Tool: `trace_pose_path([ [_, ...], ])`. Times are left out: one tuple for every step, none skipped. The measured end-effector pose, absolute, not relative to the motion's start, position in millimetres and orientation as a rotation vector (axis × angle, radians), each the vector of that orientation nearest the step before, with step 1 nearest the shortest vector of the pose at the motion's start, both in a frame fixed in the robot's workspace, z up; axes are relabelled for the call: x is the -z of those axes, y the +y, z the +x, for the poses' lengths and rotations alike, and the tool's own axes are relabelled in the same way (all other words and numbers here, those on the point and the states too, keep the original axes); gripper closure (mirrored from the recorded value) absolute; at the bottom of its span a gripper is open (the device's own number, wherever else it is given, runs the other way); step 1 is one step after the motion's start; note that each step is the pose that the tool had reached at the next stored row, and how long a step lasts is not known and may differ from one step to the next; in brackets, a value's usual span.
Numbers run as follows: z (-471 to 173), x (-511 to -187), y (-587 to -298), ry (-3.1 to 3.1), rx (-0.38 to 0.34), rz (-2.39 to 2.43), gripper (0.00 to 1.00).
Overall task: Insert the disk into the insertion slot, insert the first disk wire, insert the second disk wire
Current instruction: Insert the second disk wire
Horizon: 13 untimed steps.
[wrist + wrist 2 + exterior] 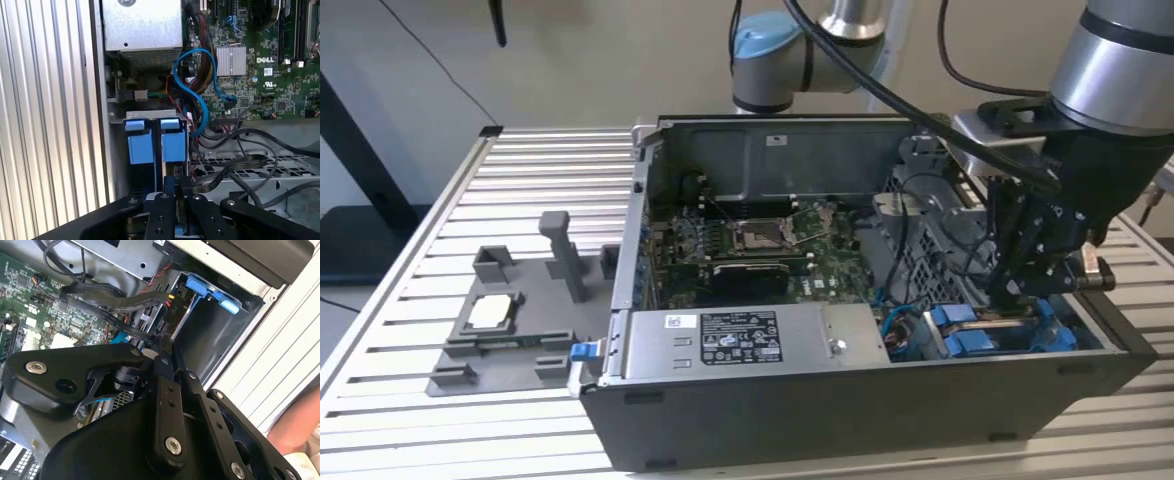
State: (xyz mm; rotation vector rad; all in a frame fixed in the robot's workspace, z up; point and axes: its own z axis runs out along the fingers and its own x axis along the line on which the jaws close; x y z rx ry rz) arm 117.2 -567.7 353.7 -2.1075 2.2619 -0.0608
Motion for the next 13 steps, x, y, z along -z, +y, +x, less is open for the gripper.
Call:
trace_pose_path([
  [117.1, -353.3, -567.5, 2.259, 0.057, -2.105, 0.84],
  [117.1, -352.9, -567.2, 2.256, 0.054, -2.102, 0.84],
  [117.0, -352.3, -567.0, 2.252, 0.055, -2.099, 0.84],
  [117.1, -351.9, -567.0, 2.25, 0.058, -2.097, 0.84],
  [117.2, -351.6, -567.0, 2.248, 0.06, -2.097, 0.84],
  [117.2, -351.4, -567.0, 2.246, 0.061, -2.096, 0.84],
  [117.2, -351.0, -567.1, 2.245, 0.061, -2.096, 0.84],
  [117.2, -350.6, -567.1, 2.244, 0.06, -2.095, 0.84],
  [117.2, -350.2, -567.1, 2.243, 0.059, -2.094, 0.84],
  [117.2, -349.6, -566.9, 2.241, 0.059, -2.093, 0.84],
  [117.2, -349.0, -566.8, 2.239, 0.059, -2.092, 0.84],
  [117.2, -348.5, -566.8, 2.238, 0.058, -2.092, 0.84],
  [117.2, -348.1, -566.8, 2.237, 0.058, -2.091, 0.84],
])
